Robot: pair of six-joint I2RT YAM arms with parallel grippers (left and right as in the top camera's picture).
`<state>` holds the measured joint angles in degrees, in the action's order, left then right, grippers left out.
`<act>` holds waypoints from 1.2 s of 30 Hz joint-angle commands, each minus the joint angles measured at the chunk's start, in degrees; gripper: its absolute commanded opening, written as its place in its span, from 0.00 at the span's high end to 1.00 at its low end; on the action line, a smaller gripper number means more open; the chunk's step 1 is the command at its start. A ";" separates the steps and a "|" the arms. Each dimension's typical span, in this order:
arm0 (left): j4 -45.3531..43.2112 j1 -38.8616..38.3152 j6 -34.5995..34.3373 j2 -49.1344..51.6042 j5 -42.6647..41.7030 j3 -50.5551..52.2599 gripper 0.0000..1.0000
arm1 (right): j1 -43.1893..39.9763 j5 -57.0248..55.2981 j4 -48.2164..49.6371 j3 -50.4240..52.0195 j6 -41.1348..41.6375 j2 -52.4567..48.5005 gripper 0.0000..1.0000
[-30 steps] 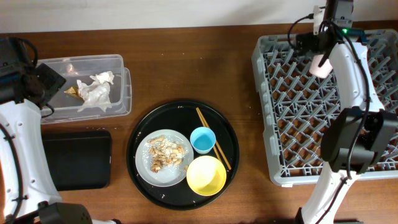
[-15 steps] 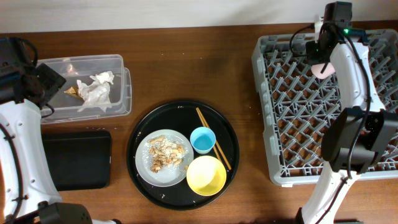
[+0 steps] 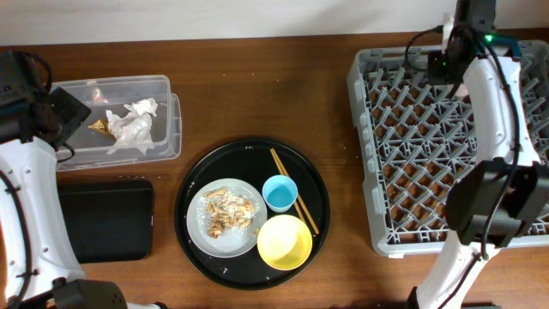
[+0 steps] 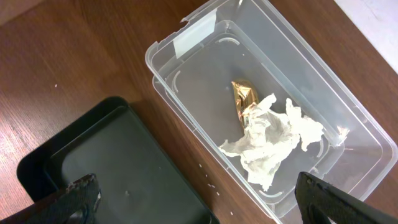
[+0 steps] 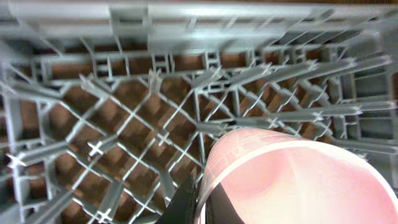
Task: Sort waste into correct bins and load items into the dishwasher rack
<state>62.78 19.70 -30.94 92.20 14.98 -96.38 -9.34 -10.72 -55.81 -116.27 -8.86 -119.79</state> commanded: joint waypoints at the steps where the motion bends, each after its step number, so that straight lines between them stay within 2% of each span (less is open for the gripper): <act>1: -0.13 0.33 -0.31 -0.61 0.42 -0.61 0.01 | -0.70 5.66 -0.15 -2.86 2.49 4.07 0.96; 4: -0.13 0.33 -0.31 -0.61 0.42 -0.61 0.01 | -2.73 17.97 0.09 -3.39 6.64 4.70 0.96; 11: -0.13 0.33 -0.31 -0.61 0.39 -0.61 0.01 | -14.69 70.14 0.24 -3.10 8.83 3.80 0.96; 13: -0.13 0.33 -0.31 -0.61 0.39 -0.61 0.01 | -17.42 77.77 -0.83 -2.60 7.17 3.76 0.96; 18: -0.13 0.33 -0.31 -0.61 0.42 -0.61 0.01 | -17.90 78.01 -5.31 0.55 3.04 1.86 0.96; 25: -0.13 0.33 -0.31 -0.61 0.39 -0.61 0.01 | -15.04 78.25 -0.11 7.69 3.15 -1.66 0.96; 36: -0.13 0.33 -0.31 -0.61 0.42 -0.61 0.01 | -15.34 79.28 3.54 8.94 3.78 -9.55 0.96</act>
<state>62.81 19.70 -30.94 92.20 15.00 -96.38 -24.34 66.72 -52.34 -107.61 -4.71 -126.17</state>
